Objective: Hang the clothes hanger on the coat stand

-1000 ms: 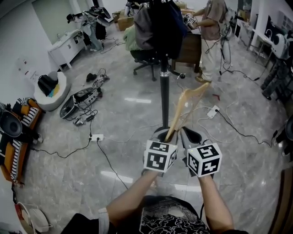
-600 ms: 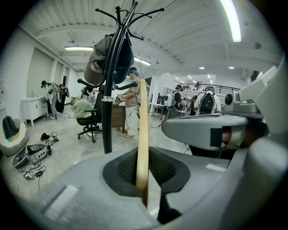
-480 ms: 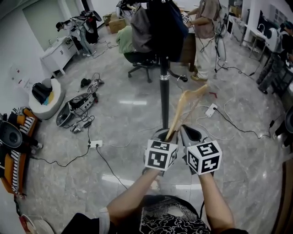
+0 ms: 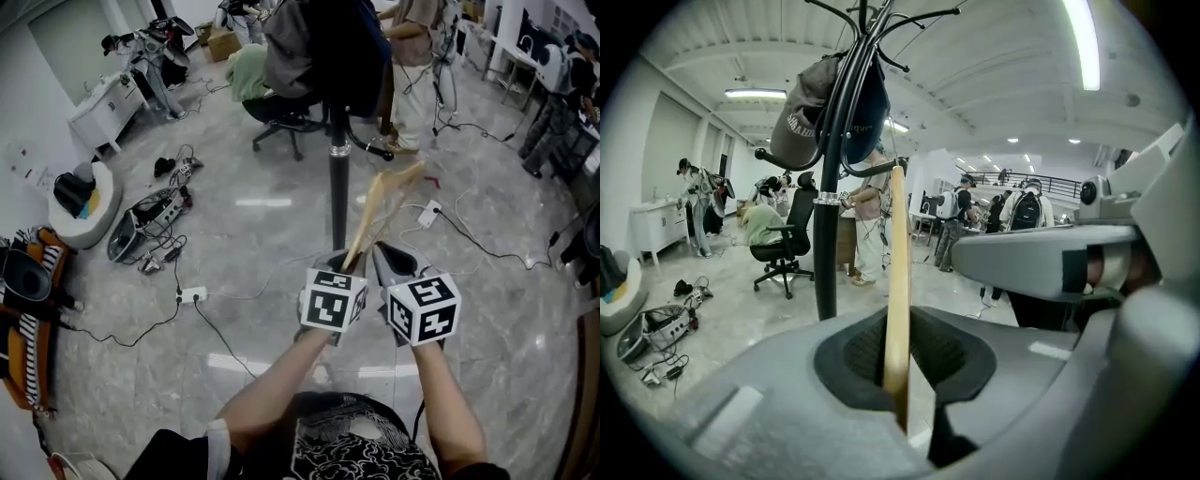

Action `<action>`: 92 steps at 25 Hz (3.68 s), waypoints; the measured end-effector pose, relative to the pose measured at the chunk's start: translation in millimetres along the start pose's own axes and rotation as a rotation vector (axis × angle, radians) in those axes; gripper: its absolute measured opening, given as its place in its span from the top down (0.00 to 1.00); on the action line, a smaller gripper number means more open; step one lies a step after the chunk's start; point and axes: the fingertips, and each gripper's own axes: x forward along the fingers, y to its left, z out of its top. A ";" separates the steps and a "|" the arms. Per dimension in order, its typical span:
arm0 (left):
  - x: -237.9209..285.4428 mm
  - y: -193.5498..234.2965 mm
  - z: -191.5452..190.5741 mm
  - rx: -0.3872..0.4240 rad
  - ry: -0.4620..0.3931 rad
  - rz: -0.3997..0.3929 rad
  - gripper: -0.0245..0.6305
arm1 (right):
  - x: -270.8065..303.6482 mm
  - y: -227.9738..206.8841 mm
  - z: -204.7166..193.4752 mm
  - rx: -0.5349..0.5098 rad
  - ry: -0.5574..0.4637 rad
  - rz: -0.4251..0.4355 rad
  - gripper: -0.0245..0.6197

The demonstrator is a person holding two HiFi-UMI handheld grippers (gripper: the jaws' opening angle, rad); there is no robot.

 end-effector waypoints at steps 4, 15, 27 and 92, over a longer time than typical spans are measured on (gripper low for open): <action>6.4 12.7 0.3 -0.003 0.009 -0.004 0.90 | 11.5 -0.1 3.1 0.004 0.007 -0.010 0.96; 30.4 37.7 -6.5 0.013 0.036 -0.029 0.90 | 41.3 -2.8 3.5 0.014 0.015 -0.036 0.96; 52.3 56.3 -0.8 0.045 0.047 -0.060 0.90 | 69.1 -11.9 5.8 0.026 0.017 -0.067 0.96; 35.8 61.6 -12.5 -0.018 0.036 -0.015 0.80 | 55.7 7.4 -3.5 0.021 0.057 0.038 0.96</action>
